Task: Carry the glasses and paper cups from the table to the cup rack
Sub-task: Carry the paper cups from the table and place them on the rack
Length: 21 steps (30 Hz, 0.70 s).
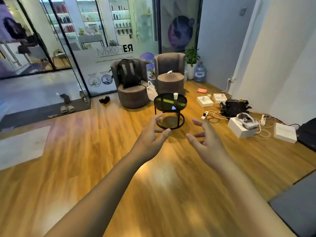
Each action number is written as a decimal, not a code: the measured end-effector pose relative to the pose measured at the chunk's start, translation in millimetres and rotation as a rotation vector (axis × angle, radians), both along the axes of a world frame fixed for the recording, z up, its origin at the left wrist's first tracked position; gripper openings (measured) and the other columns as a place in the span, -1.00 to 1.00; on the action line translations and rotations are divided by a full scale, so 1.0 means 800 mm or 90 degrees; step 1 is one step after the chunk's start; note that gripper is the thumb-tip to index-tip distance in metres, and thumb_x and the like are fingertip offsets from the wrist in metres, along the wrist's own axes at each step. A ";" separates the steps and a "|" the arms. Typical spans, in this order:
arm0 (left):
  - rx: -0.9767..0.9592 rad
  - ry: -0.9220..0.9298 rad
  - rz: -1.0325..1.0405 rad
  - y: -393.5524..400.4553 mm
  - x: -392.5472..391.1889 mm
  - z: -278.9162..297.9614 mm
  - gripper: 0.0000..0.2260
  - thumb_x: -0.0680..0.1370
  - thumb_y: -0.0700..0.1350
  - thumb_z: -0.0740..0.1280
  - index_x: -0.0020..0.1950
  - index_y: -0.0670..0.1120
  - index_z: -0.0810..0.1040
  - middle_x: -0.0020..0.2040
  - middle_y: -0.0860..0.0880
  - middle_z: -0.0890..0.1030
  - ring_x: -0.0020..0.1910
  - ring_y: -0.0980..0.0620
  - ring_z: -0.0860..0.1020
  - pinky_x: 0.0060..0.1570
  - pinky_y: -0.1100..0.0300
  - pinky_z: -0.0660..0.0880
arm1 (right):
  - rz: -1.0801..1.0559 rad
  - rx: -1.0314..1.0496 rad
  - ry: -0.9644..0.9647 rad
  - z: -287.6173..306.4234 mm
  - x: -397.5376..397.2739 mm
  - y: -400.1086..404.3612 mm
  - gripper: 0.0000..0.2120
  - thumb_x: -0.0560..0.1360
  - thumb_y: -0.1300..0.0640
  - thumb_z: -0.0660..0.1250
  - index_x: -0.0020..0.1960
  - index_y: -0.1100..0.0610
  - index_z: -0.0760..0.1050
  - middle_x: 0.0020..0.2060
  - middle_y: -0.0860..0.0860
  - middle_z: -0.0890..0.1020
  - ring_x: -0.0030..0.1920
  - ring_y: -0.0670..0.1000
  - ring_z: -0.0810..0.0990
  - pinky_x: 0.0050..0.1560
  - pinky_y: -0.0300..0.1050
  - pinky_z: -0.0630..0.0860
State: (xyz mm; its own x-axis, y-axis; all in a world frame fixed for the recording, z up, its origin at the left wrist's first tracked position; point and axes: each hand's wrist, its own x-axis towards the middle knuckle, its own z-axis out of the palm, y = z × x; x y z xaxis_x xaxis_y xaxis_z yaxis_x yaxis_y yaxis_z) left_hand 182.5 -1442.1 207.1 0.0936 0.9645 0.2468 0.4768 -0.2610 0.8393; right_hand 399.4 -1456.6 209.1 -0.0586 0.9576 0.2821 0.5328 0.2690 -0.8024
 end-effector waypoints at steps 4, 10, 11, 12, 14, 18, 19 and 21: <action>-0.025 -0.038 0.003 0.097 -0.015 -0.016 -0.52 0.64 0.15 0.32 0.48 0.37 0.17 0.39 0.27 0.33 0.12 0.52 0.46 -0.12 0.54 0.46 | -0.007 -0.020 0.011 0.007 -0.023 0.110 -0.49 0.57 -0.06 0.36 0.47 -0.13 0.30 0.41 -0.12 0.40 0.14 -0.12 0.54 -0.09 -0.27 0.52; -0.028 -0.052 0.019 0.254 -0.062 -0.030 -0.50 0.64 0.12 0.34 0.52 0.26 0.22 0.41 0.24 0.36 0.12 0.46 0.49 -0.13 0.48 0.48 | -0.006 -0.040 0.030 -0.008 -0.062 0.260 -0.51 0.57 -0.06 0.36 0.45 -0.12 0.32 0.37 -0.14 0.44 0.07 -0.18 0.55 -0.13 -0.27 0.50; -0.025 -0.049 0.020 0.285 -0.071 -0.033 -0.49 0.63 0.12 0.34 0.53 0.23 0.23 0.40 0.25 0.36 0.12 0.46 0.50 -0.15 0.46 0.48 | -0.007 -0.044 0.043 -0.013 -0.070 0.288 -0.52 0.57 -0.05 0.36 0.45 -0.12 0.33 0.36 -0.14 0.44 0.07 -0.18 0.55 -0.13 -0.26 0.50; -0.024 -0.050 0.017 0.318 -0.079 -0.036 -0.49 0.63 0.12 0.34 0.53 0.22 0.23 0.40 0.26 0.36 0.12 0.45 0.50 -0.15 0.45 0.47 | -0.007 -0.047 0.053 -0.018 -0.078 0.317 -0.53 0.58 -0.05 0.36 0.45 -0.12 0.34 0.36 -0.14 0.45 0.07 -0.17 0.55 -0.12 -0.25 0.52; -0.019 -0.061 0.008 0.381 -0.094 -0.040 -0.52 0.63 0.12 0.35 0.51 0.22 0.27 0.38 0.28 0.38 0.12 0.44 0.51 -0.12 0.42 0.44 | -0.008 -0.049 0.064 -0.023 -0.095 0.373 -0.54 0.58 -0.04 0.35 0.45 -0.11 0.34 0.35 -0.15 0.45 0.05 -0.16 0.57 -0.09 -0.18 0.58; -0.040 -0.064 -0.020 0.508 -0.119 -0.045 -0.55 0.62 0.10 0.35 0.48 0.18 0.31 0.29 0.36 0.40 0.10 0.41 0.53 -0.18 0.45 0.49 | -0.024 -0.066 0.076 -0.027 -0.126 0.485 -0.54 0.58 -0.04 0.36 0.44 -0.13 0.34 0.31 -0.18 0.45 0.03 -0.17 0.58 -0.09 -0.22 0.58; -0.043 -0.061 -0.032 0.543 -0.125 -0.044 -0.55 0.62 0.10 0.35 0.48 0.18 0.32 0.32 0.32 0.41 0.10 0.41 0.53 -0.18 0.47 0.50 | -0.029 -0.068 0.077 -0.025 -0.132 0.514 -0.54 0.58 -0.05 0.36 0.44 -0.15 0.34 0.31 -0.19 0.45 0.02 -0.19 0.58 -0.11 -0.25 0.56; -0.044 -0.038 -0.052 0.610 -0.133 -0.039 -0.54 0.60 0.12 0.35 0.47 0.19 0.31 0.36 0.26 0.41 0.11 0.42 0.52 -0.18 0.50 0.50 | -0.048 -0.068 0.096 -0.021 -0.140 0.569 -0.56 0.57 -0.07 0.36 0.42 -0.16 0.35 0.32 -0.19 0.45 0.00 -0.20 0.59 -0.10 -0.20 0.60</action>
State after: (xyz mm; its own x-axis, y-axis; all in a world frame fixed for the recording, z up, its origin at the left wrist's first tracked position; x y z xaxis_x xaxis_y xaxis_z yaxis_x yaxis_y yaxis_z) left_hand 76.1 -954.1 176.0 0.1604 0.9690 0.1877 0.4053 -0.2381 0.8826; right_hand 287.4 -1001.5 192.0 0.0498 0.9827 0.1783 0.4203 0.1413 -0.8963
